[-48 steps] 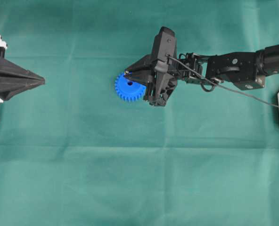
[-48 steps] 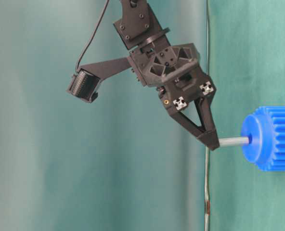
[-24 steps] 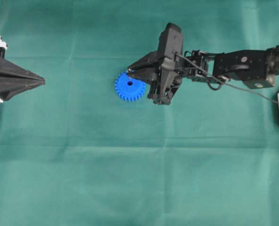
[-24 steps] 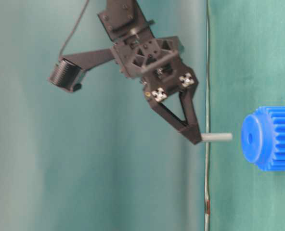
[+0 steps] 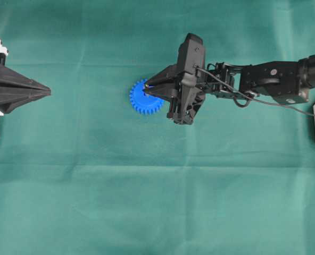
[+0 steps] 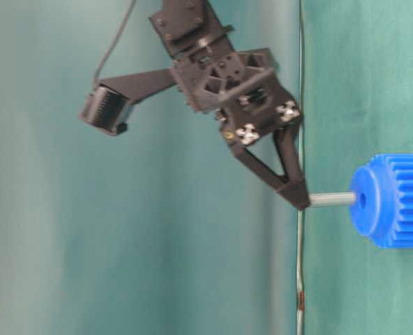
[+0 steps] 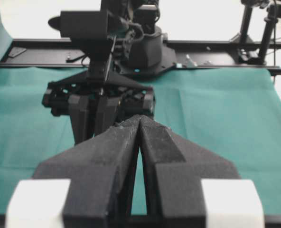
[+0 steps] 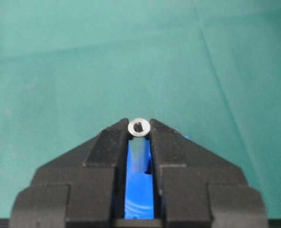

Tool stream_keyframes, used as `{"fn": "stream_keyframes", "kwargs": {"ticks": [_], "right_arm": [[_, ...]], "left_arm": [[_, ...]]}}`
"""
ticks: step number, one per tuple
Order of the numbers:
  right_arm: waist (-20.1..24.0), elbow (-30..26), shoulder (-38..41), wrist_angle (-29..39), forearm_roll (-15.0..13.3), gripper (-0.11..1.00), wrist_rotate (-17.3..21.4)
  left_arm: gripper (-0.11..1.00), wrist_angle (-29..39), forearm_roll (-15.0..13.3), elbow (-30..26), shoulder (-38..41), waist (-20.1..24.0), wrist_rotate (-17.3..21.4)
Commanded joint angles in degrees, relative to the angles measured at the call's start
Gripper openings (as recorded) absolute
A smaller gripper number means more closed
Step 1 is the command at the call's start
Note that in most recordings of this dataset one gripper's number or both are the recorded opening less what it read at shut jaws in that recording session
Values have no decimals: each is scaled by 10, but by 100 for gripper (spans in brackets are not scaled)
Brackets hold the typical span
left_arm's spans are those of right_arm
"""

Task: Insert the shaft placed at a random location into the center hole of the medium gear at another random location.
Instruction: 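Align and lower the shaft into the gear's center hole with right gripper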

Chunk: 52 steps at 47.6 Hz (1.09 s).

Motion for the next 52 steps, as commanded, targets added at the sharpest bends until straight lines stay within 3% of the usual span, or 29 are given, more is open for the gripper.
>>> {"fn": "stream_keyframes", "kwargs": {"ticks": [1, 52], "right_arm": [[-1, -11, -1, -16, 2, 13, -1], [-5, -7, -4, -33, -1, 13, -15]], "left_arm": [[0, -4, 1, -9, 5, 0, 0], [0, -4, 1, -10, 5, 0, -1]]}}
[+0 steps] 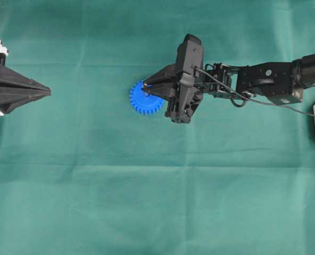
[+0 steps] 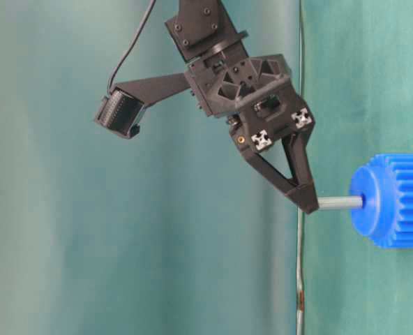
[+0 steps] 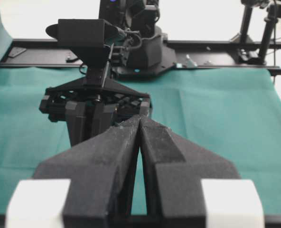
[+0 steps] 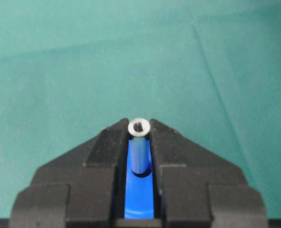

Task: Insert the shaft placed at a random location into the center hole of the medium gear at another random location.
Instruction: 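Align and lower the shaft into the gear's center hole with right gripper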

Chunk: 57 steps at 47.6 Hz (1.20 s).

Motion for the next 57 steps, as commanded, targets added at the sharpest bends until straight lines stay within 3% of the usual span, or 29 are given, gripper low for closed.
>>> {"fn": "stream_keyframes", "kwargs": {"ticks": [1, 57], "right_arm": [[-1, -7, -18, -10, -1, 13, -14], [-3, -2, 40, -22, 0, 13, -14]], "left_arm": [[0, -3, 2, -9, 5, 0, -1], [0, -3, 2, -9, 5, 0, 0]]}}
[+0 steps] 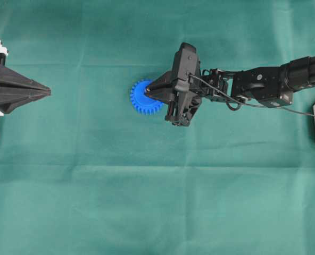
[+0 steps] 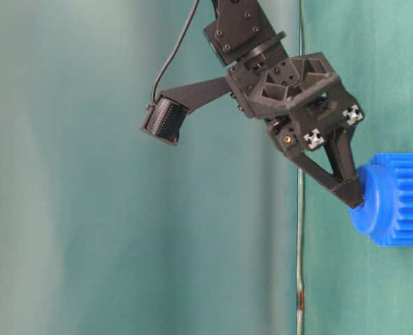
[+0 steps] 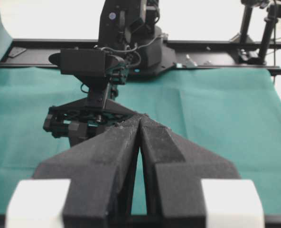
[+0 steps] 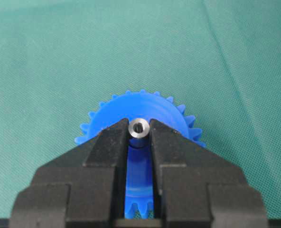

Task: Insert the shaft placed at a random location into the center hole of the medium gear at another random location.
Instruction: 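Align and lower the shaft into the gear's center hole with right gripper, then press the shaft down into the hole and open the right gripper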

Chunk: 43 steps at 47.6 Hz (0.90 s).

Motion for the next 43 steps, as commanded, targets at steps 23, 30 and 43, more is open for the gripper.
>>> {"fn": "stream_keyframes", "kwargs": {"ticks": [23, 30, 43], "right_arm": [[-2, -6, -9, -2, 2, 37, -5], [-2, -7, -12, -6, 2, 82, -5], [-2, 4, -67, -3, 1, 83, -7]], "left_arm": [[0, -3, 2, -8, 4, 0, 0], [0, -3, 2, -8, 4, 0, 0], [0, -3, 2, -8, 4, 0, 0]]}}
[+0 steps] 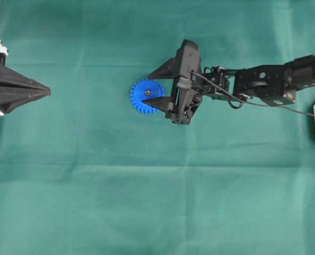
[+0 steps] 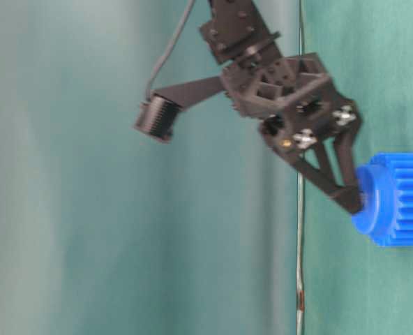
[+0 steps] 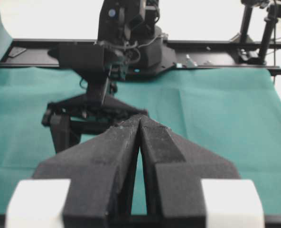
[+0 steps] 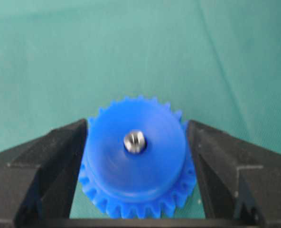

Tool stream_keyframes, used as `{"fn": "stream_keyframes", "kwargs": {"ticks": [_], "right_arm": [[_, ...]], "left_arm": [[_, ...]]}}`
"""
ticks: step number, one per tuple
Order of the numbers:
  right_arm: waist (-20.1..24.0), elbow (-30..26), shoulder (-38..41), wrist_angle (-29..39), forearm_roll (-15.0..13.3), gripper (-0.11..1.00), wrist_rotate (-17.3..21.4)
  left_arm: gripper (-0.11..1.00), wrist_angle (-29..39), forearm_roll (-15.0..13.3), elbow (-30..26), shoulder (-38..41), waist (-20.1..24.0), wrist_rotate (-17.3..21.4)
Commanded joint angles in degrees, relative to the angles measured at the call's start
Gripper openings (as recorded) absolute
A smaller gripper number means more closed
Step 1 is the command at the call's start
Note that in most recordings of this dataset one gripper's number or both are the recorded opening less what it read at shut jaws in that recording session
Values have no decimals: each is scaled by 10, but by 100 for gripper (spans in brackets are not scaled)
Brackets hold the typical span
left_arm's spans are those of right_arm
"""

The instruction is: Insert the shaft placed at a random location into the center hole of the medium gear at another random location.

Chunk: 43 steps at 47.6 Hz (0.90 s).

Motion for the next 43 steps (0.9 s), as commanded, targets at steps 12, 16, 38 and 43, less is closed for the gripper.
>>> {"fn": "stream_keyframes", "kwargs": {"ticks": [12, 16, 38, 43], "right_arm": [[0, 34, -141, 2, -4, 83, -16], [0, 48, -170, 7, -4, 83, -16], [0, 167, -313, 7, 4, 83, -11], [0, 186, -341, 7, 5, 83, -11]], "left_arm": [[0, -3, 2, -8, 4, 1, 0], [0, -3, 2, -8, 4, 1, 0], [0, 2, 2, -8, 4, 1, 0], [0, 3, 2, -8, 4, 1, 0]]}}
